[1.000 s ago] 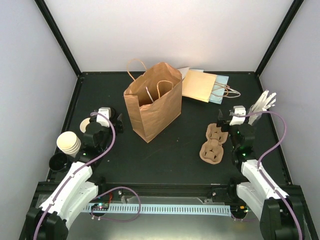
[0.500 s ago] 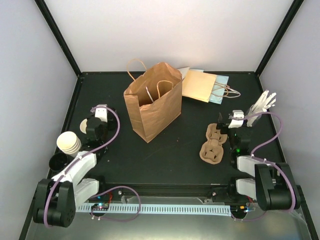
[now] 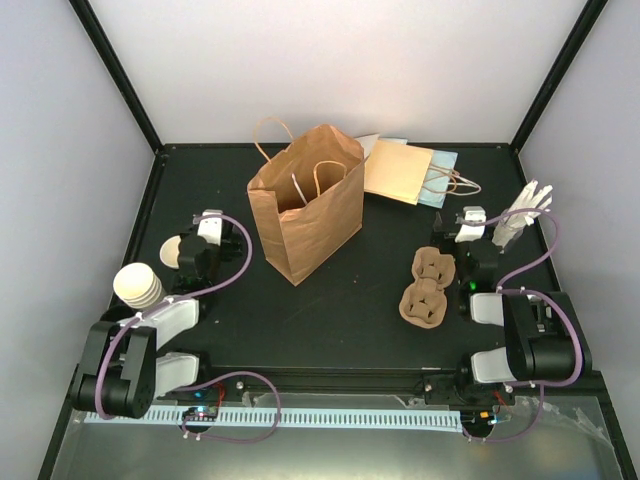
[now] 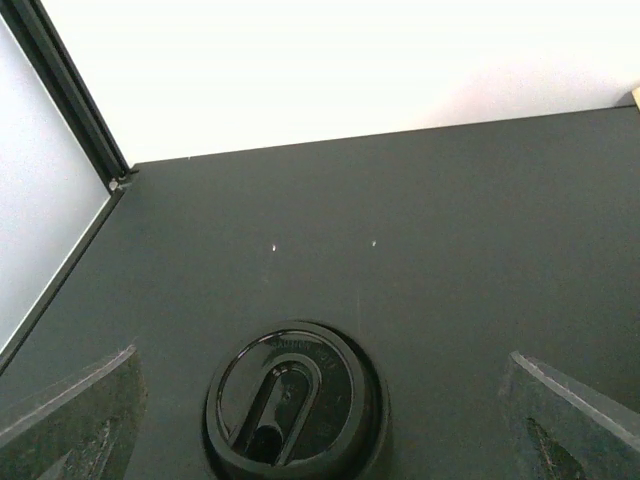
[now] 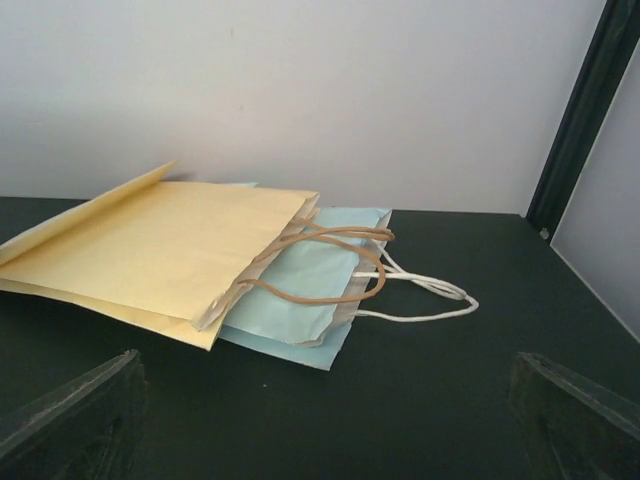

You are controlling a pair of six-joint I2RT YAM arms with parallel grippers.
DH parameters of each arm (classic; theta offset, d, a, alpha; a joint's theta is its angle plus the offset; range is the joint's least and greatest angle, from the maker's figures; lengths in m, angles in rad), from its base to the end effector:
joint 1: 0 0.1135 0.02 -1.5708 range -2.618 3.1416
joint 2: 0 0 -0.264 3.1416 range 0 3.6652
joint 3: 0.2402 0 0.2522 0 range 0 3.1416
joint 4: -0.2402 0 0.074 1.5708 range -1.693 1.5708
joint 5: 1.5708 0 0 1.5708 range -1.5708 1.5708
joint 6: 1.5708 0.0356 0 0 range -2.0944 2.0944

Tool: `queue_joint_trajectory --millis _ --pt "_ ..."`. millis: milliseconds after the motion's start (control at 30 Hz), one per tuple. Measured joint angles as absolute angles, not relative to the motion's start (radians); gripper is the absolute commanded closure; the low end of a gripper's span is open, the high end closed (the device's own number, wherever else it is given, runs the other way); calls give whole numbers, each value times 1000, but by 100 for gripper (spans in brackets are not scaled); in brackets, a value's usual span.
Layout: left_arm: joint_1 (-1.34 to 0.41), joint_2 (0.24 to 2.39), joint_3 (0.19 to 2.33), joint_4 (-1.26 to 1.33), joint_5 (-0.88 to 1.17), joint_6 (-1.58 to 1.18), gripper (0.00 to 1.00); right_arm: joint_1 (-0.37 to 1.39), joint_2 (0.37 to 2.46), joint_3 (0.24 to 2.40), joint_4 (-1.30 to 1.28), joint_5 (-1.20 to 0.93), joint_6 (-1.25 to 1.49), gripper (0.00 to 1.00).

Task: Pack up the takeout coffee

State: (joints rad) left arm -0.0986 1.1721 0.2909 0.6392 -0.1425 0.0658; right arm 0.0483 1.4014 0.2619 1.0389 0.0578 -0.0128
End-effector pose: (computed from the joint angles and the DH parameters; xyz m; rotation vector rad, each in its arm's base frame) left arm 0.2251 -0.0172 0.1798 0.0478 1.8109 0.1058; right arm 0.2412 0.0096 0.1653 -0.0074 1.6713 -0.0215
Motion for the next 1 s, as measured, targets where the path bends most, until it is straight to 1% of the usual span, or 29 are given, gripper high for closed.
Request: queue_joint_trajectory --millis 233,533,667,833,1000 --pt "-78 1239 307 681 -133 96 1 47 1402 267 1008 66 -13 0" --pt "-31 1246 330 695 -60 86 1 47 1402 267 1001 68 -13 0" --pt "-31 1272 304 793 -21 85 1 47 1402 267 1001 68 -13 0" --pt "-31 1388 288 888 2 94 1 47 1402 267 1001 68 -13 0" --pt "-31 1389 289 892 4 91 1 47 1402 267 1001 69 -12 0"
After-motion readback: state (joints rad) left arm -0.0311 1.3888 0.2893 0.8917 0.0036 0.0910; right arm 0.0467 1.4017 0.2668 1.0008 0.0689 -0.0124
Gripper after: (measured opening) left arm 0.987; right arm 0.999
